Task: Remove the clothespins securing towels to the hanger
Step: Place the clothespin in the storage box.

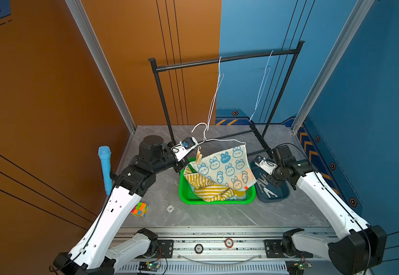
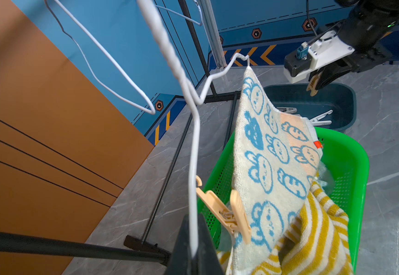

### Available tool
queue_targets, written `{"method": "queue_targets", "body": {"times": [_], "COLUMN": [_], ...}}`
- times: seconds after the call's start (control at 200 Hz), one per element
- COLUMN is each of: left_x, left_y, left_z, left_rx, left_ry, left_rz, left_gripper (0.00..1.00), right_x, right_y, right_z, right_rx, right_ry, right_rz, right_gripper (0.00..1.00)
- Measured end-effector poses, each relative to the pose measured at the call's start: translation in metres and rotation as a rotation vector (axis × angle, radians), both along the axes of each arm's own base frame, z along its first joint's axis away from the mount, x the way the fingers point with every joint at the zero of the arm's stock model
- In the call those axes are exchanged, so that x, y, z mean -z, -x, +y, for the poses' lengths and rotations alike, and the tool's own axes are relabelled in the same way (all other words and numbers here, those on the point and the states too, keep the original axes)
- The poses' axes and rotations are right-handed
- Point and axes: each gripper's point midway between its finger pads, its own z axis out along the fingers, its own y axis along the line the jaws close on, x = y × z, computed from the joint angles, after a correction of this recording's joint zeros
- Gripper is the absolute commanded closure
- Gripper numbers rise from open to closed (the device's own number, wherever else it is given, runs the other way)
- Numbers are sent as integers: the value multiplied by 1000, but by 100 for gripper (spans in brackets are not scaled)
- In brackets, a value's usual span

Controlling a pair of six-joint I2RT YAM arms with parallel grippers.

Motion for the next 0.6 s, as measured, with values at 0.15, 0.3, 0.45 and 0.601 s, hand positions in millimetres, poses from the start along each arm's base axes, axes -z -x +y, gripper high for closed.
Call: {"method": "queue_targets", "body": {"times": [0.15, 0.3, 0.45, 0.601], "left_x": [0, 0, 0, -1], "left_y": [-1, -1, -1, 1], "left_z": [2, 2, 1, -1], "left_rx": [-7, -3, 9, 34], "left_ry": [-1, -9, -24, -34], "left_rz": [-1, -9, -24, -38], "left_gripper": [100, 100, 100, 100], "right_x": [28, 39, 34, 6], "right_y": [-7, -8, -10, -14], "right_z": [-12, -19, -17, -10], "right_rx": [125, 218, 241, 228], "right_ry": [-24, -66, -103, -162], "right_rz": [98, 140, 129, 44], "right_gripper": [60, 48, 40, 34]}}
